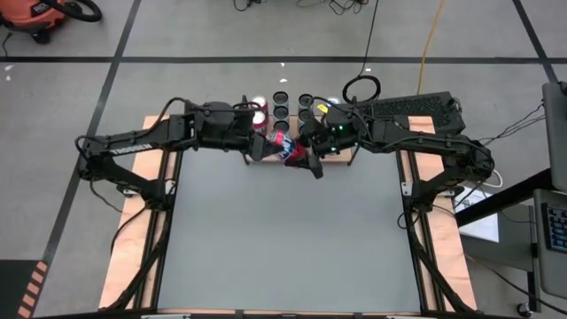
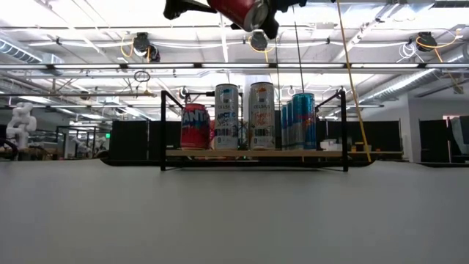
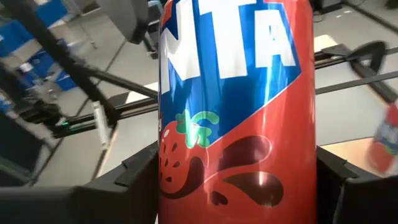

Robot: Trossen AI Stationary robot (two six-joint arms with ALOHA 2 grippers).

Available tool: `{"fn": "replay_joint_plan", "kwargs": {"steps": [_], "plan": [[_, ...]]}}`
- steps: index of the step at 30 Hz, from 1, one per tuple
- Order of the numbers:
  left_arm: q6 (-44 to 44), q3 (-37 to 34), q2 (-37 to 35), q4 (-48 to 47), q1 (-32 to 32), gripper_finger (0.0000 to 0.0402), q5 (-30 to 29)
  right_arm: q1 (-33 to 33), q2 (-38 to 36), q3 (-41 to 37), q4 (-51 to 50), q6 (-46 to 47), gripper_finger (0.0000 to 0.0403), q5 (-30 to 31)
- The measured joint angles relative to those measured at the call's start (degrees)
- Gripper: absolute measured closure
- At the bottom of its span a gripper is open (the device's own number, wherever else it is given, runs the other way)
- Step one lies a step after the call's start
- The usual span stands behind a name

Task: Place canned beverage on shelf
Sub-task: Put the red soda can aligned with the other red soda cans on the shelf

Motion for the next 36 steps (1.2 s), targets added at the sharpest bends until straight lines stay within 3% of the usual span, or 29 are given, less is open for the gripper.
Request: {"fn": "replay_joint_plan", "kwargs": {"steps": [7,20,32,36], "plan": [[1.6,0.0,0.6,0.0,1.3,0.0022,2.2,0.0,0.0,0.0,-0.2,-1.5,0.0149,2.7],[2.8,0.0,1.8,0.3,1.3,0.0023,-0.3,0.0,0.0,0.0,-0.2,-1.7,0.0149,2.7],[3.1,0.0,1.8,-0.1,1.3,0.0104,0.8,0.1,0.0,0.0,-1.8,-2.5,0.0149,3.8],[3.1,0.0,1.8,-0.1,1.3,0.0113,1.0,0.1,0.0,0.0,-1.9,-2.6,0.0149,3.8]]}}
